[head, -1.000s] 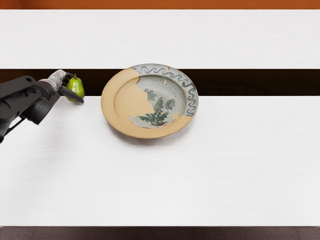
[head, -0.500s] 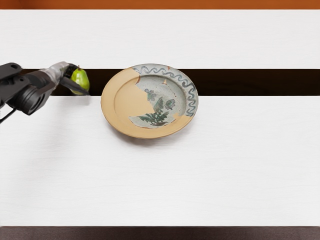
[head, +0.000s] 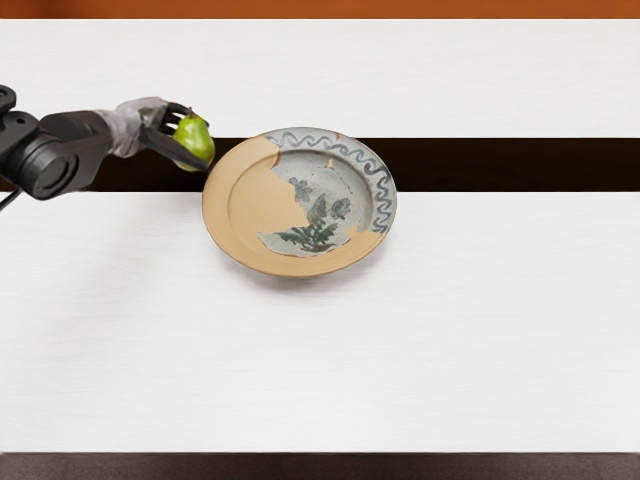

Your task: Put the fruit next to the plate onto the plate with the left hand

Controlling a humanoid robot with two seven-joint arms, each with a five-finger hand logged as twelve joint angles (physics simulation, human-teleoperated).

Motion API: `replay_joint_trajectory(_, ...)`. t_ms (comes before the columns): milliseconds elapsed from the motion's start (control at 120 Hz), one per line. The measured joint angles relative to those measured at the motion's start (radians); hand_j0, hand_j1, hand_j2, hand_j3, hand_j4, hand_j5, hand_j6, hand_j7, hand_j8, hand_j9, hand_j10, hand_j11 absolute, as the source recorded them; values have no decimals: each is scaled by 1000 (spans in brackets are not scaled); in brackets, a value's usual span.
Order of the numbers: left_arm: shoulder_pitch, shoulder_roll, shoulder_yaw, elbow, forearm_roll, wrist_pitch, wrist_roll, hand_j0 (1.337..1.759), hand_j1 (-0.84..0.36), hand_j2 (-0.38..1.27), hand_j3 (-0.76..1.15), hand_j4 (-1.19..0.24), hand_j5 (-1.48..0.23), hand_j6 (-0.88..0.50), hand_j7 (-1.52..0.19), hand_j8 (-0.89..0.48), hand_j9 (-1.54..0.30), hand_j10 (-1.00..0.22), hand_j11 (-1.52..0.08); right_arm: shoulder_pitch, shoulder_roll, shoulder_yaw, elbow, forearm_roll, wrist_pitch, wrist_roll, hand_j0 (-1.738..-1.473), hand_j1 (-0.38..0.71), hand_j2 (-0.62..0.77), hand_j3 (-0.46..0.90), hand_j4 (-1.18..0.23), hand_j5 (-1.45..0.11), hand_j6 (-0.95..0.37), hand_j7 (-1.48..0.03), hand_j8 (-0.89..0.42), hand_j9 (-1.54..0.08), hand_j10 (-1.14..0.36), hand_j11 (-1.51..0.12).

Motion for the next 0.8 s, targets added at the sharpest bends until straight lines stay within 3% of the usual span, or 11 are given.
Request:
replay_joint_trajectory(200, -17, -20, -38, -9, -3, -29, 24, 1651, -199, 197, 0, -429, -900, -324, -915, -269, -923, -500, -908, 0, 0, 0, 0, 0, 0, 0, -1658, -340, -2, 0, -8, -10, -8, -10, -8, -10, -8, -10)
replay_joint_trajectory(442, -56, -148, -43, -12, -5, -46, 47, 1652, -183, 187, 0, -438, -903, -334, -914, -276, -925, -513, -905, 0, 0, 0, 0, 0, 0, 0, -1658, -340, -2, 0, -8, -10, -8, -10, -8, -10, -8, -10)
replay_joint_trajectory(467, -60, -160, -44, -12, -5, -47, 50, 1651, -163, 121, 0, -457, -903, -346, -915, -286, -925, -515, -907, 0, 0, 0, 0, 0, 0, 0, -1658, -340, -2, 0, -8, -10, -8, -10, -8, -10, -8, -10)
replay_joint_trajectory(508, -62, -185, -43, -12, -7, -48, 55, 1652, -159, 173, 0, -466, -903, -360, -911, -308, -920, -530, -906, 0, 0, 0, 0, 0, 0, 0, -1658, -340, -2, 0, -8, -10, -8, -10, -8, -10, -8, -10)
replay_joint_trajectory(600, -64, -205, -43, -11, -12, -49, 62, 1652, -137, 123, 0, -496, -913, -378, -909, -333, -921, -541, -904, 0, 0, 0, 0, 0, 0, 0, -1658, -340, -2, 0, -8, -10, -8, -10, -8, -10, -8, -10)
replay_joint_trajectory(800, -29, -210, -39, -11, -15, -48, 64, 1652, -161, 203, 0, -521, -910, -385, -917, -314, -933, -545, -906, 0, 0, 0, 0, 0, 0, 0, -1658, -340, -2, 0, -8, -10, -8, -10, -8, -10, -8, -10)
